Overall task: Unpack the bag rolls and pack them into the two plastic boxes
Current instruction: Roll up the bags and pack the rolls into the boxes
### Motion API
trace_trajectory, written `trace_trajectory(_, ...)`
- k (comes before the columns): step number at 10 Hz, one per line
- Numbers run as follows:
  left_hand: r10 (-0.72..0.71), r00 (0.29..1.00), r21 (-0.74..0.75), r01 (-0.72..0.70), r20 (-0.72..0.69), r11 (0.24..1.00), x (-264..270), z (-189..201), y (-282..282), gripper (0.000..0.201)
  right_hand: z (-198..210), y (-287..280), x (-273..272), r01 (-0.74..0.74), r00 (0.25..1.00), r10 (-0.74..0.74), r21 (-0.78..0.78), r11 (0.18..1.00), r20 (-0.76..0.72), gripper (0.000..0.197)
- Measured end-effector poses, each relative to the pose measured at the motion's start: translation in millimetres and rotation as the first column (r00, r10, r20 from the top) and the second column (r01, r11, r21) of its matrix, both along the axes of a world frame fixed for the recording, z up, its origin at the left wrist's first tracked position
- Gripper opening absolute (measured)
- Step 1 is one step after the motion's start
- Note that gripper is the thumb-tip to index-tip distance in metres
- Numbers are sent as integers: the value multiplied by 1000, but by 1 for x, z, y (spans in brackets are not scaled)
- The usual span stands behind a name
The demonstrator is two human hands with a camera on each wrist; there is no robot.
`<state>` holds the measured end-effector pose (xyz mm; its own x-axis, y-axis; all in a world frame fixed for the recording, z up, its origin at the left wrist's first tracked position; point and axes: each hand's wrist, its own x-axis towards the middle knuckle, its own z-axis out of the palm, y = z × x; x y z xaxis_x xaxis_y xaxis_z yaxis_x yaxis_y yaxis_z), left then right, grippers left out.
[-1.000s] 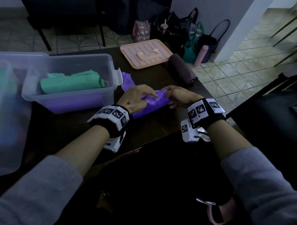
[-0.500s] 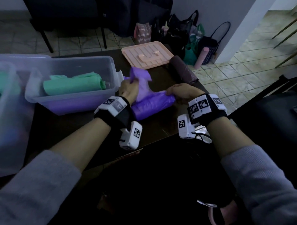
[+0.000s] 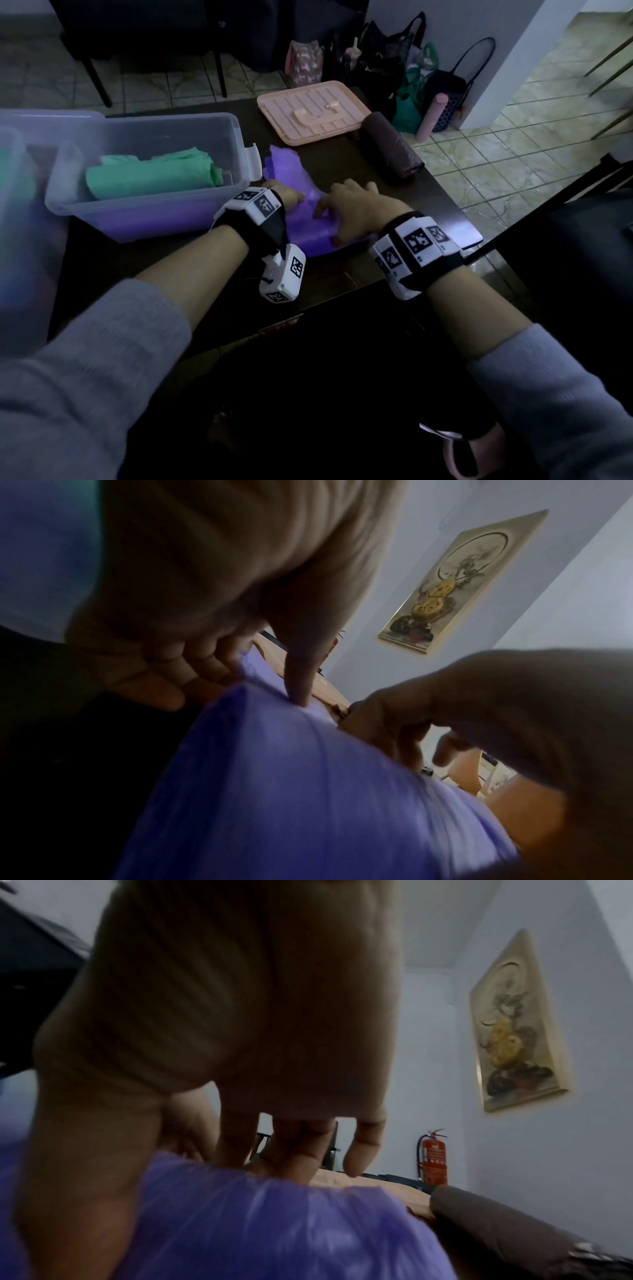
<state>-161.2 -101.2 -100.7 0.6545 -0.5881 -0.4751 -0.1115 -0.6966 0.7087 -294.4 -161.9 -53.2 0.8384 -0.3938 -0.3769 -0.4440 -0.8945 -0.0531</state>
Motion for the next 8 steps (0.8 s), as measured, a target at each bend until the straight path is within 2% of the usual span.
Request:
trace_trajectory(1,12,998,-50,-15,-64,999,0,-1,-4,53,-6,8,-6,-44,999,44,-8,999,-12,59)
trace_trajectory(2,138,977,-175,-166,-160,971,0,-1,-11,49,-13,12,-12,-50,998,51,17,999,-28,66)
trace_trajectory(3,199,942,-257,-270,-270,928,-11,21,-10,20,-17,16,-14,-40,998,43,70,997,-41,68)
trace_trajectory(4,186,924,-261,-280,-334,924,-11,32,-16,37,-18,19,-14,-17,999,24,166,986,-37,66)
trace_trajectory(5,223,936,-319,-307,-274,896,-3,39,-18,36,-17,22,-14,-19,998,30,181,983,-58,73)
trace_trajectory(6,210,966,-282,-245,-148,928,4,43,-17,37,-17,24,-13,-35,996,50,200,979,-74,77)
trace_trajectory(7,133,991,-216,-130,-2,968,8,47,-15,44,-19,26,-16,-33,996,48,177,984,-81,76)
trace_trajectory(8,110,979,-172,-80,173,982,4,50,-18,43,-21,27,-20,-33,997,45,169,985,-63,72)
